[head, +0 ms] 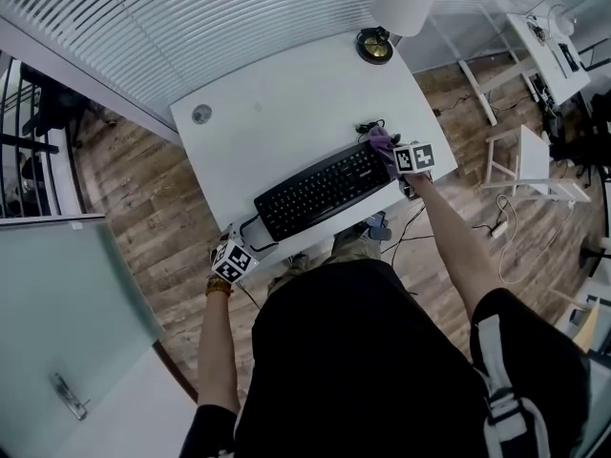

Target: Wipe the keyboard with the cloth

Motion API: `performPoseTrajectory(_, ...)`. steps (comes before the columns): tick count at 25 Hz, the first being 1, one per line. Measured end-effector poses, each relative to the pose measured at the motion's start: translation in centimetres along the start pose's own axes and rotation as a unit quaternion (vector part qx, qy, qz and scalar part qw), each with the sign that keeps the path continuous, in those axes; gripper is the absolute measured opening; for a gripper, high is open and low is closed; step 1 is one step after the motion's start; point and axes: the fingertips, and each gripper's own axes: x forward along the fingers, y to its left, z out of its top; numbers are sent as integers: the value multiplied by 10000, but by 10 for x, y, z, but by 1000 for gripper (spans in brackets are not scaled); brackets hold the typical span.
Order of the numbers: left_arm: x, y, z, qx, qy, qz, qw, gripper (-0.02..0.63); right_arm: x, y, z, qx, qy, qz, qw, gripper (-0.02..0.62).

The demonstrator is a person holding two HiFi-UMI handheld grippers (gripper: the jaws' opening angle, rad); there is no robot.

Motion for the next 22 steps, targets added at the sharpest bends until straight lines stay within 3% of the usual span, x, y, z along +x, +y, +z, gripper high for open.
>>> performPoseTrajectory(7,4,0,1,132,43,166,9998,394,3,14,-3,16,45,172,9998,109)
performPoseTrajectory(17,3,1,0,237,29,257,9994,396,4,20,-3,113,-52,23,9999,109)
performPoseTrajectory(22,3,2,-2,285,5,288,9992,396,8,38,-5,209,-85,224,9995,109)
